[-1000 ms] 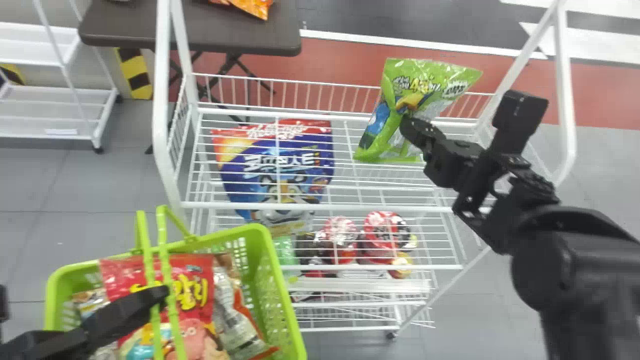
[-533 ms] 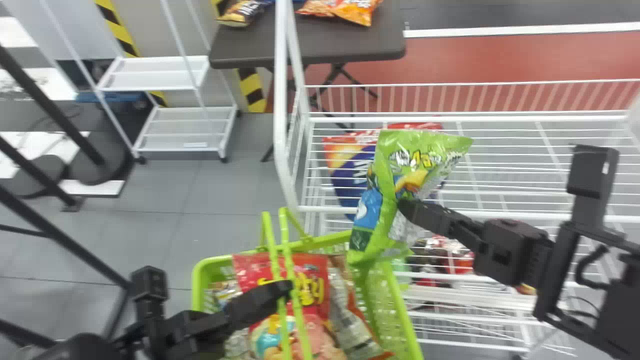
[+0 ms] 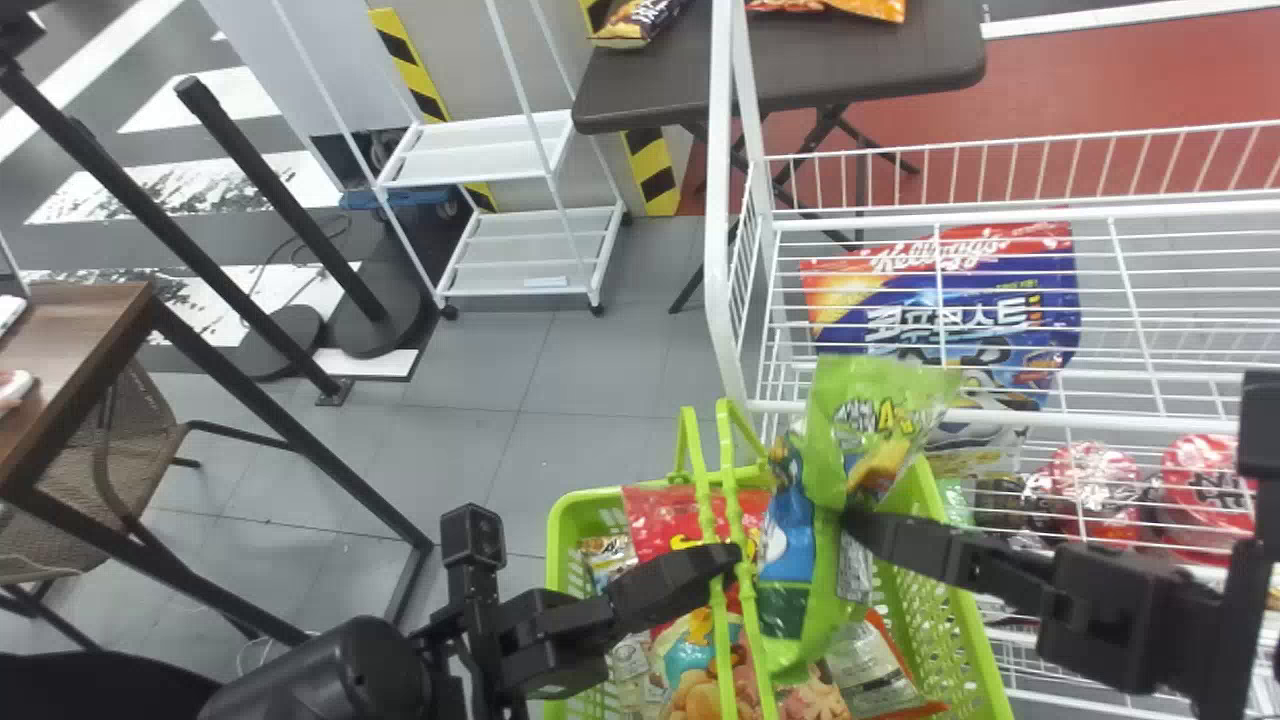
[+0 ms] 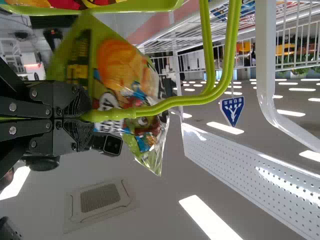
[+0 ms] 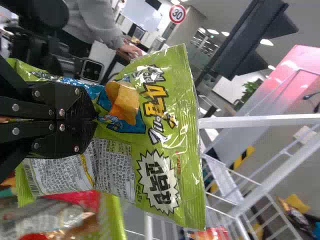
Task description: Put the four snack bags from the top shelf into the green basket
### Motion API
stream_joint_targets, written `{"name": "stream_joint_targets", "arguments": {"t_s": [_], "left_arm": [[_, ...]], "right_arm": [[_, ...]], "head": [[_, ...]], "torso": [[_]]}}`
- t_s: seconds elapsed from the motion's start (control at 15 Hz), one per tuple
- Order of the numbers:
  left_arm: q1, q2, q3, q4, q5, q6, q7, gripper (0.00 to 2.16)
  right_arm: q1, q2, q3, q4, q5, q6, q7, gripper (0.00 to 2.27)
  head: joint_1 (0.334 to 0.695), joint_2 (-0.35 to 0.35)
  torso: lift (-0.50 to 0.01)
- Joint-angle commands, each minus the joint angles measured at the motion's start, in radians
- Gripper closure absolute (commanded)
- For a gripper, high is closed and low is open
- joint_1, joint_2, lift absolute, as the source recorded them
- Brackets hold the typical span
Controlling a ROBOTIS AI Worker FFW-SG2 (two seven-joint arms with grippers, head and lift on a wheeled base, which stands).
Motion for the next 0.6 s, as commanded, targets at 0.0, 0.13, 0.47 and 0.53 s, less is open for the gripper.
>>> {"name": "stream_joint_targets", "arguments": {"t_s": [0.0, 0.13, 0.47, 0.53], "left_arm": [[0.000, 0.001, 0.000, 0.000, 0.002, 0.003, -0.011, 2.15], [0.000, 0.001, -0.001, -0.002, 0.002, 0.003, -0.011, 2.15], [0.003, 0.002, 0.003, 0.000, 0.003, 0.000, -0.011, 2.15], [0.003, 0.001, 0.002, 0.000, 0.003, 0.000, -0.011, 2.15]], "right_arm": [[-0.028, -0.001, 0.038, 0.090, 0.014, -0.001, 0.002, 2.26], [-0.050, 0.000, 0.061, 0.140, 0.046, -0.001, -0.004, 2.26], [-0.102, -0.001, 0.023, 0.133, 0.052, 0.355, -0.040, 0.00], [-0.108, -0.001, 0.019, 0.130, 0.052, 0.401, -0.044, 0.00]], "head": [[0.695, 0.350], [0.695, 0.350], [0.695, 0.350], [0.695, 0.350]], "torso": [[0.000], [0.000], [0.000], [0.000]]}}
